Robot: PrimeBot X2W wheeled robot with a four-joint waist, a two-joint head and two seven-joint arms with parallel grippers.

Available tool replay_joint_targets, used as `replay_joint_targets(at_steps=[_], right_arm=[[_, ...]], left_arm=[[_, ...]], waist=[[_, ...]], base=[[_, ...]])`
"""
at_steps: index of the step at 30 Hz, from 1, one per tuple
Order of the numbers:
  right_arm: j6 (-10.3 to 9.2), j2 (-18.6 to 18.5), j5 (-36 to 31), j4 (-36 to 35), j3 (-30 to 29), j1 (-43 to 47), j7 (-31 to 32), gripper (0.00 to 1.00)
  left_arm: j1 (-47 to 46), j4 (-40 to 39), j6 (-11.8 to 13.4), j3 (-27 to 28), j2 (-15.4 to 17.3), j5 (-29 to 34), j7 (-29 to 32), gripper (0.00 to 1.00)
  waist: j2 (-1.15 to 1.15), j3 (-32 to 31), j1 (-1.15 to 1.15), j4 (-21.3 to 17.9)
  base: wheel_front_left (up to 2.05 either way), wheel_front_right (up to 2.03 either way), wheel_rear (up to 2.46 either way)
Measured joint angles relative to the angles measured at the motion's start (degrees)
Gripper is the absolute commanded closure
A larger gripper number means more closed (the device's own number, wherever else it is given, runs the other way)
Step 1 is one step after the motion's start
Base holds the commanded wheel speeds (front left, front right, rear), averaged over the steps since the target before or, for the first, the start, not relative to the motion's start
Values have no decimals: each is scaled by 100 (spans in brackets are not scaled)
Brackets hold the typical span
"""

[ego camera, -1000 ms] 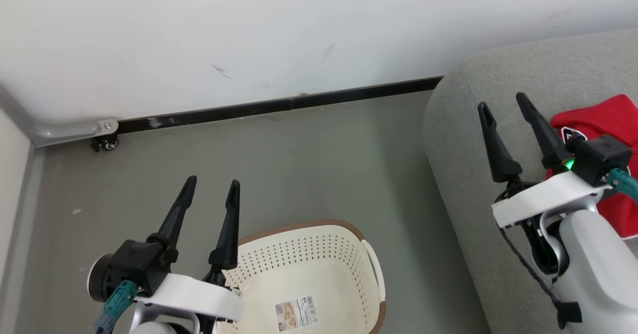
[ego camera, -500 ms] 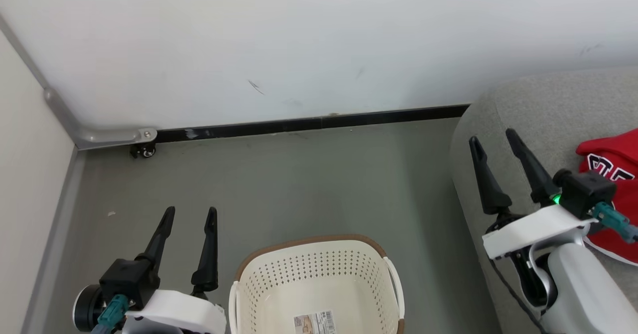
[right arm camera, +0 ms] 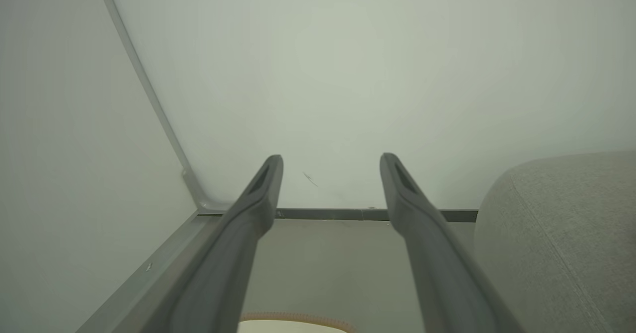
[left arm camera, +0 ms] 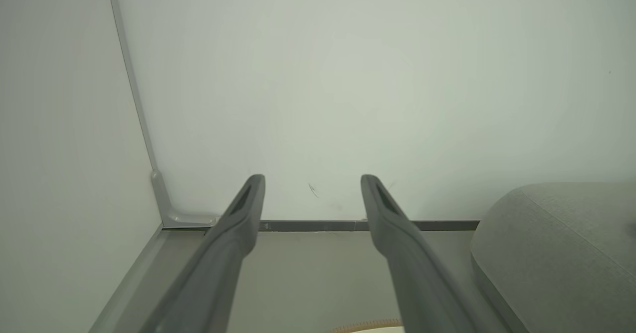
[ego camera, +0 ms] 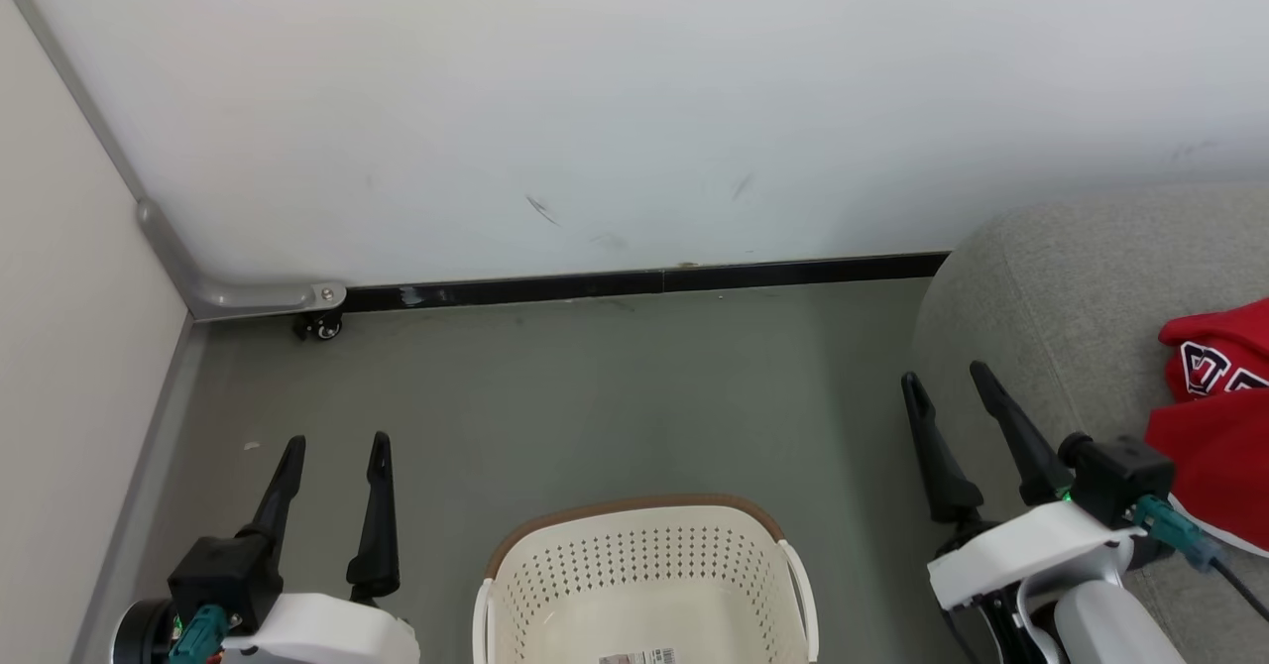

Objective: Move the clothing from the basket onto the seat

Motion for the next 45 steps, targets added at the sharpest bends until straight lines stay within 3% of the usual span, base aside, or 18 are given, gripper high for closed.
replay_joint_targets(at_steps=[22,45], right_arm=[[0,221,-249,-458,-40,996,283,0],[-1,252,-334,-991,-60,1255,479,0]], left_arm=[[428,-118,101,246,-4,283,0,0],[536,-65,227,156,40,569,0,0]], waist=[[0,-210,0,-20],[0,-164,0,-10]], base=[[0,0,0],[0,0,0]])
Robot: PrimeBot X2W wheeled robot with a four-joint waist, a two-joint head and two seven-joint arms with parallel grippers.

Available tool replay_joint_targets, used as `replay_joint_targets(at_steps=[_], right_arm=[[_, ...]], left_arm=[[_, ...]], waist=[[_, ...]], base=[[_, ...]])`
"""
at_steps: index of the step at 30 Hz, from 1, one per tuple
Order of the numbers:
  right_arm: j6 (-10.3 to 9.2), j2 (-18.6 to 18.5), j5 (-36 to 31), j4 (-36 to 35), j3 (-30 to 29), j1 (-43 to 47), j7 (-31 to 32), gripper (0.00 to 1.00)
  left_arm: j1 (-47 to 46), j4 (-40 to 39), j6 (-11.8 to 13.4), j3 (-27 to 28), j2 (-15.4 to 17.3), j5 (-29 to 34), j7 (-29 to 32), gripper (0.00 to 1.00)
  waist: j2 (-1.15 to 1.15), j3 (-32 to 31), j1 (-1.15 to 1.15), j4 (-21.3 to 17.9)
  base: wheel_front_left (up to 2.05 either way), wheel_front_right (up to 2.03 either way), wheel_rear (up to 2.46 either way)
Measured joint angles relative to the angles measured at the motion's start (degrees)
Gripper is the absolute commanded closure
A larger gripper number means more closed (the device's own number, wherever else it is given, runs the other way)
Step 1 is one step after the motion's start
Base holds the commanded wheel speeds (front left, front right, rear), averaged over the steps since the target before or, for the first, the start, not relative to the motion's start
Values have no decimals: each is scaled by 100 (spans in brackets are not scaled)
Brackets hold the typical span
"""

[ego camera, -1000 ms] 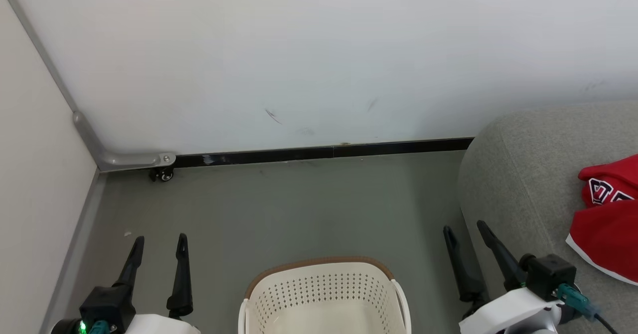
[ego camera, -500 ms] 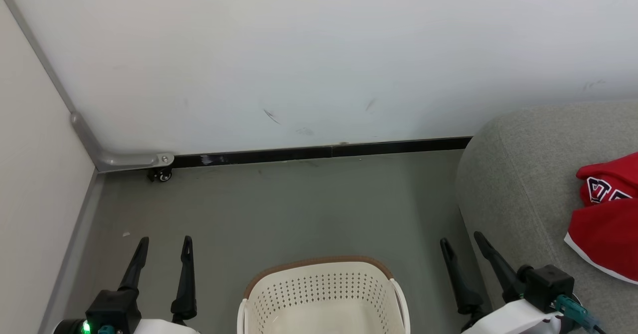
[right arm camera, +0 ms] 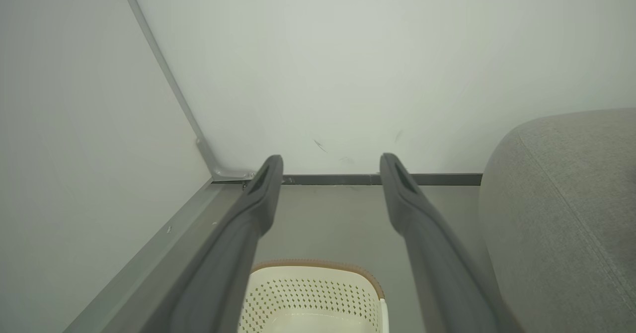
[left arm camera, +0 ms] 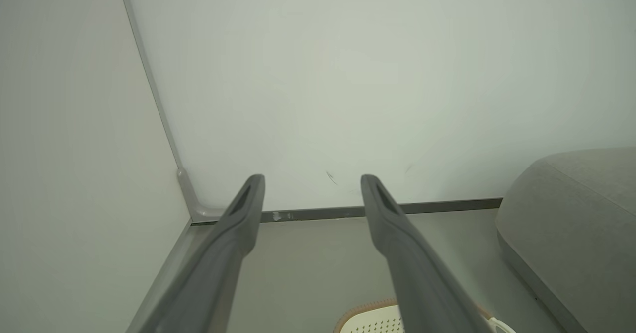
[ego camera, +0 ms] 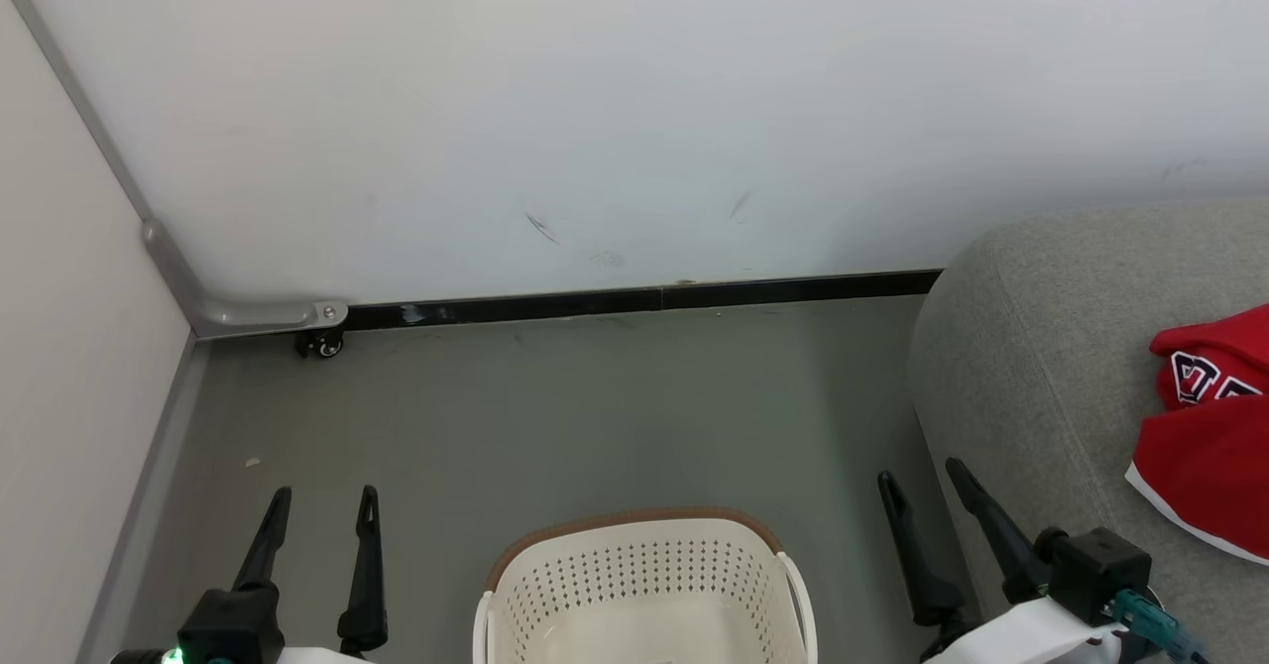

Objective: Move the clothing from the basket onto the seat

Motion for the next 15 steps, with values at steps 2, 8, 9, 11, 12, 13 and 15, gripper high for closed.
replay_joint_targets(at_steps=[2,8,9,11,12,13,15], right_arm=[[0,1,0,-25,-1,8,5,0],[0,3,40,-101,-8,116,49,0],[0,4,43,-125,-10,116,49,0],[0,5,45,-168,-15,116,52,0],[0,5,45,-179,-18,116,55,0],[0,5,45,-187,-21,116,55,0],[1,7,45,-205,-29,119,56,0]], left_arm=[[1,10,18,-2,0,0,0,0],[1,20,21,-46,-7,49,0,0],[1,23,22,-51,-5,57,0,0],[1,25,22,-55,-5,83,0,0],[1,26,22,-56,-5,85,0,0],[1,26,22,-57,-5,85,0,0],[1,27,22,-60,-5,85,0,0]], waist=[[0,4,0,0],[0,25,0,-9],[0,29,0,-10],[0,37,0,-13],[0,42,0,-14],[0,46,0,-15],[0,55,0,-16]], base=[[0,0,0],[0,0,0],[0,0,0],[0,0,0],[0,0,0],[0,0,0],[0,0,0]])
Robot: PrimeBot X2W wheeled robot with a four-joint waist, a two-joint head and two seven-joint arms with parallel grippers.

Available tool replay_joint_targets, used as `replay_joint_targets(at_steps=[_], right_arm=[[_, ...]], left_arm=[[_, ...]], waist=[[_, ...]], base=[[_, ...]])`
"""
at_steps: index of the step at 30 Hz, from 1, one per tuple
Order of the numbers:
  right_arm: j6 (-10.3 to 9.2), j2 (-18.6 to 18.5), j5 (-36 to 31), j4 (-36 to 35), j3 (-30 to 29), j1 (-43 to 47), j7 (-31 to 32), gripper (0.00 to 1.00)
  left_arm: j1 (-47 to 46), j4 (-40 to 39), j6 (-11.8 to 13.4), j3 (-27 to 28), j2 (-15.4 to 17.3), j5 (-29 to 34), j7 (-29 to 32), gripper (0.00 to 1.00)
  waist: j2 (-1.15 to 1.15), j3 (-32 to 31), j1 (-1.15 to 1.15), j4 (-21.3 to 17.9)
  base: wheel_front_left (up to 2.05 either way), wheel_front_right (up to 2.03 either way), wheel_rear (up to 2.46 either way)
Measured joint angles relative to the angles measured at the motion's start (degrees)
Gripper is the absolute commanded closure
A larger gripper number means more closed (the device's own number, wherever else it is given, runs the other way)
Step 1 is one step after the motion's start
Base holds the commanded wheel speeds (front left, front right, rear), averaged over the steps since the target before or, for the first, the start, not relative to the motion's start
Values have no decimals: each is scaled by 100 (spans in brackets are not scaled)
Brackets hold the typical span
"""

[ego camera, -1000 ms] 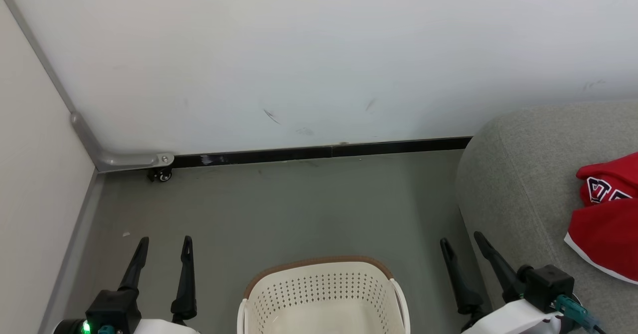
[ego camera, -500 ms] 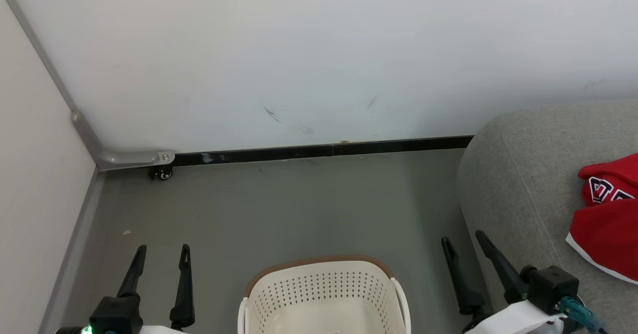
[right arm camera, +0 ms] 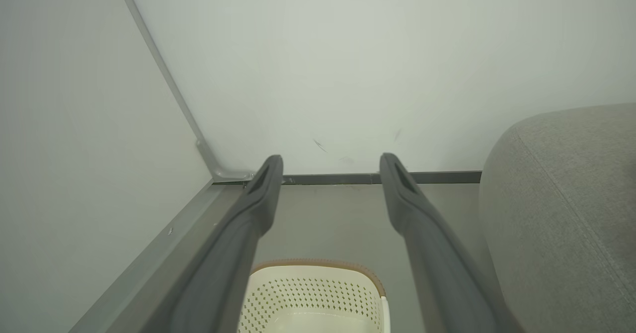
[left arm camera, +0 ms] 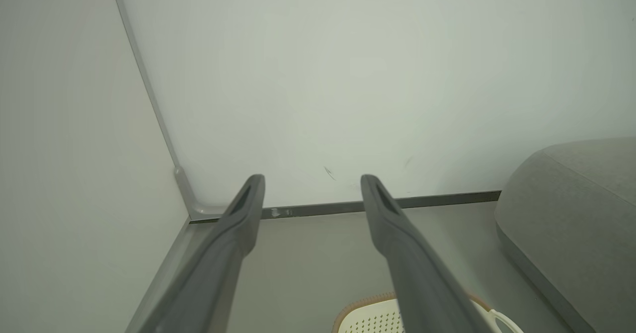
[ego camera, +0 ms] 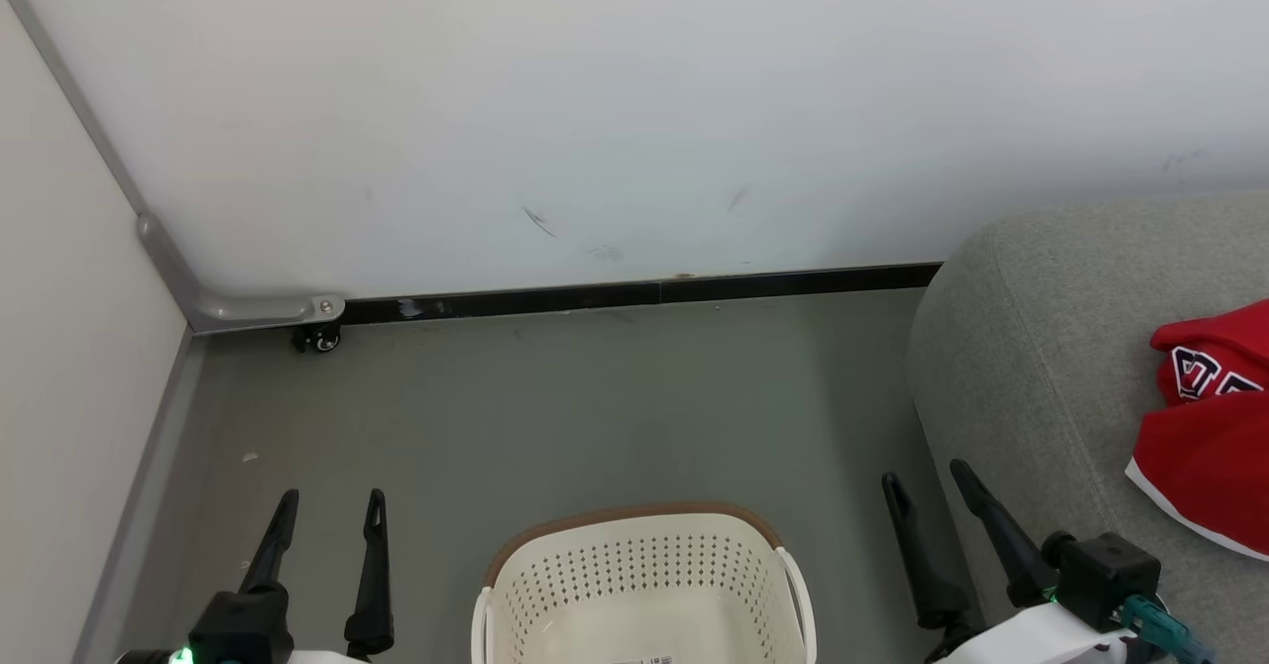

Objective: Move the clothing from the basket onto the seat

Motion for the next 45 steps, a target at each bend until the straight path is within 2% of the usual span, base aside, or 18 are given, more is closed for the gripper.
replay_joint_targets(at_steps=[26,28,29,36,45], right_arm=[[-1,3,18,-213,-23,84,94,0],[-1,3,18,-219,-25,84,94,0],[0,3,16,-177,-20,85,93,100],[0,15,55,152,25,304,93,100],[0,20,701,-13,66,320,82,100]], left_arm=[[1,34,33,-4,-3,-3,0,0],[1,36,33,-4,-3,-3,0,4],[1,68,33,-14,-18,-2,8,100],[159,369,24,-125,-240,-40,15,100],[164,219,-110,-21,-322,-706,116,100]], waist=[[0,83,0,25],[0,84,0,25],[0,84,0,25],[0,87,0,24],[0,107,1,27]], base=[[0,0,0],[0,0,0],[0,0,0],[0,0,0],[0,0,0]])
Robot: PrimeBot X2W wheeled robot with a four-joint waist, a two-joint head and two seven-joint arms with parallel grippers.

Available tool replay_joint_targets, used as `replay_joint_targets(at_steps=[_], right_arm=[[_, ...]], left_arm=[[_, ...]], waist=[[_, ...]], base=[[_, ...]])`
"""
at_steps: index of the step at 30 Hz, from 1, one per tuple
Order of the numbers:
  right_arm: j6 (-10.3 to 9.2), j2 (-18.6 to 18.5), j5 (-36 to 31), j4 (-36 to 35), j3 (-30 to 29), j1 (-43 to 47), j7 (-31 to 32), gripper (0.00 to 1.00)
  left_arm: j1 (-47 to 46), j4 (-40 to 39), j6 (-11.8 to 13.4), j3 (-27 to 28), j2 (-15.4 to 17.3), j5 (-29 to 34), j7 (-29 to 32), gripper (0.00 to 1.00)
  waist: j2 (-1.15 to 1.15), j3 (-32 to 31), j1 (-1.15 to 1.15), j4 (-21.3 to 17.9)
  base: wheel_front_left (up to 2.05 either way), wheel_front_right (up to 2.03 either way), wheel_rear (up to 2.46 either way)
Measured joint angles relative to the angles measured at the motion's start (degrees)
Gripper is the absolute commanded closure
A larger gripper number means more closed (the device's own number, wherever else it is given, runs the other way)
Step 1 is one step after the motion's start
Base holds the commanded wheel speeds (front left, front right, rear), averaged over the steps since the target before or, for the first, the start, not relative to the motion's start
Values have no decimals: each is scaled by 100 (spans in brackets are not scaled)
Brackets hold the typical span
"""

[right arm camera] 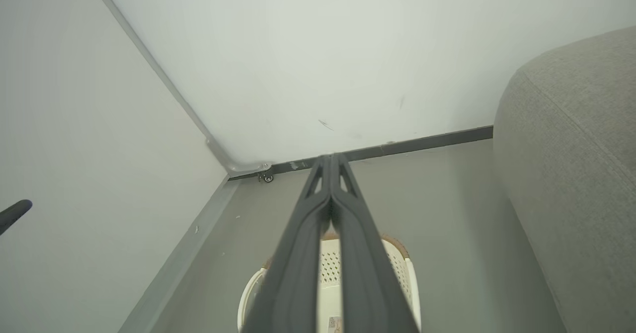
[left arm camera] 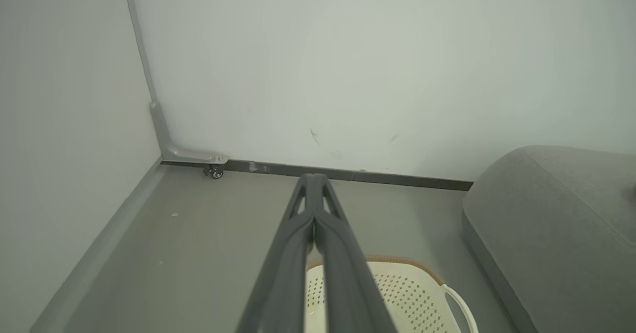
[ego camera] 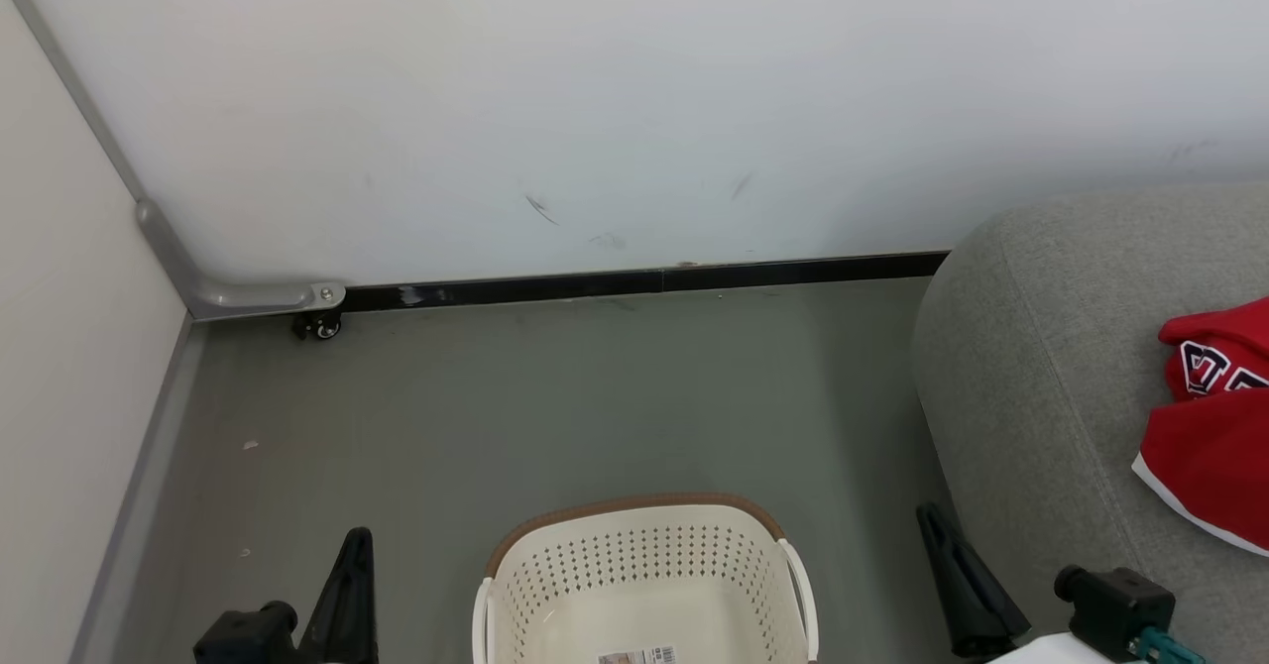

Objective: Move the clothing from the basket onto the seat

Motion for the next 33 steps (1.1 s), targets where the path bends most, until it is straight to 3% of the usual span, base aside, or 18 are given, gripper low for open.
replay_joint_targets(at_steps=[9,23,33], right_arm=[[-1,5,808,-22,-93,-4,12,100],[-1,-68,2070,-24,-247,-32,141,100],[-2,-130,2925,-16,-316,-148,263,100]], left_arm=[[1,-33,-146,204,-93,-712,152,100],[-1,-68,-463,538,-243,-1844,453,100],[-10,-66,-706,749,-308,-2610,633,100]], waist=[[0,9,6,5],[0,-18,65,13],[0,-33,76,16]], base=[[0,0,0],[0,0,0],[0,0,0]])
